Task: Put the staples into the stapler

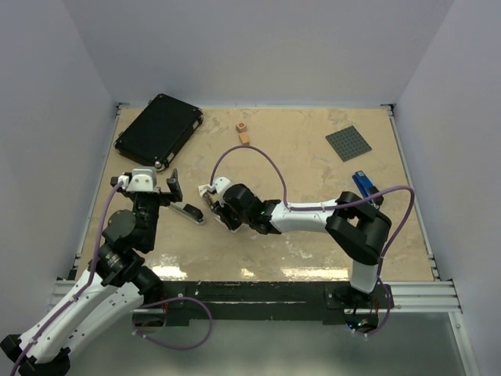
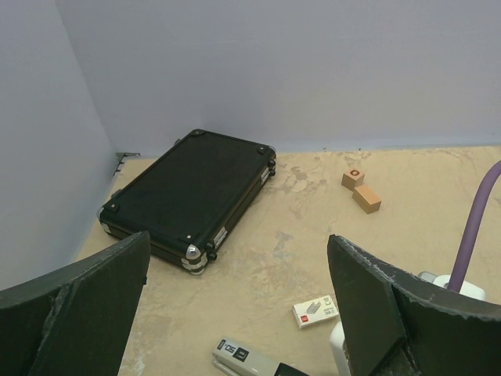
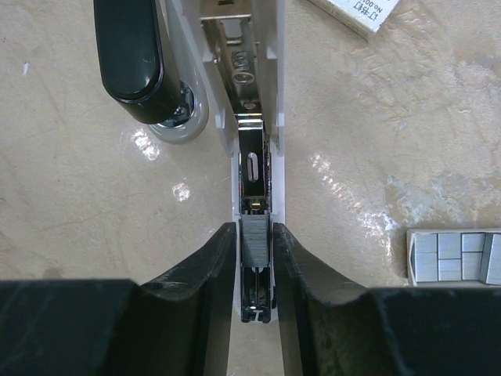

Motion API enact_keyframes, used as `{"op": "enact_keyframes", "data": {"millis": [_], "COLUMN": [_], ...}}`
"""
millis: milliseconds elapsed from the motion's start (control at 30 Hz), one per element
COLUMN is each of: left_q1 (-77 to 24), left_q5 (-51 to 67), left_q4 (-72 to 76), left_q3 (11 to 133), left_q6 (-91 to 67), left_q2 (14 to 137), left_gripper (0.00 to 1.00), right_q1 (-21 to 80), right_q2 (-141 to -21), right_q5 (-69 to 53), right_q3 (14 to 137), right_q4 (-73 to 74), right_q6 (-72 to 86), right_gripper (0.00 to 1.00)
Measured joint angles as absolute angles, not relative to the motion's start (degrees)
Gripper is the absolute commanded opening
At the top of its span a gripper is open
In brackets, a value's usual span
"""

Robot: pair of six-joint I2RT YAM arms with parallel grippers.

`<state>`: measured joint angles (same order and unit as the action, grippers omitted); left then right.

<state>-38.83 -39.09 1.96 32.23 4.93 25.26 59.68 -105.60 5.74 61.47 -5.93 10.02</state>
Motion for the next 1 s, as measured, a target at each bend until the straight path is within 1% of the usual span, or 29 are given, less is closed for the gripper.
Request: {"op": "enact_keyframes", "data": {"millis": [200,267,633,1000], "left_q1": [-38.65,-38.65,-38.63,-38.63], "left_q5": [-38.87,-38.74,-38.70,-38.70], "left_q4": [1.93,1.93,1.93,1.93], "left_q3": [32.23,32.23,32.23,32.23], "left_q6": [4.93,4.93,4.93,4.93], "left_q2": [25.50,25.63,25.67,25.65], "left_gripper": [1.00,1.00,1.00,1.00], "right_q1": [59.68,59.68,58.22,56.71], "right_q2": [-105.58,-105.58,-103.83,-105.49], "right_q5": [4.75,4.78,5.48,6.22], "right_q3": [61.47,61.52,65.30,67.70], "right_q4": [-4.25,-3.62,-0.84,-0.45], "right_q6": [9.78,9.76,9.65,8.71], "right_gripper": [0.41,0.43,0.44,0.44]}}
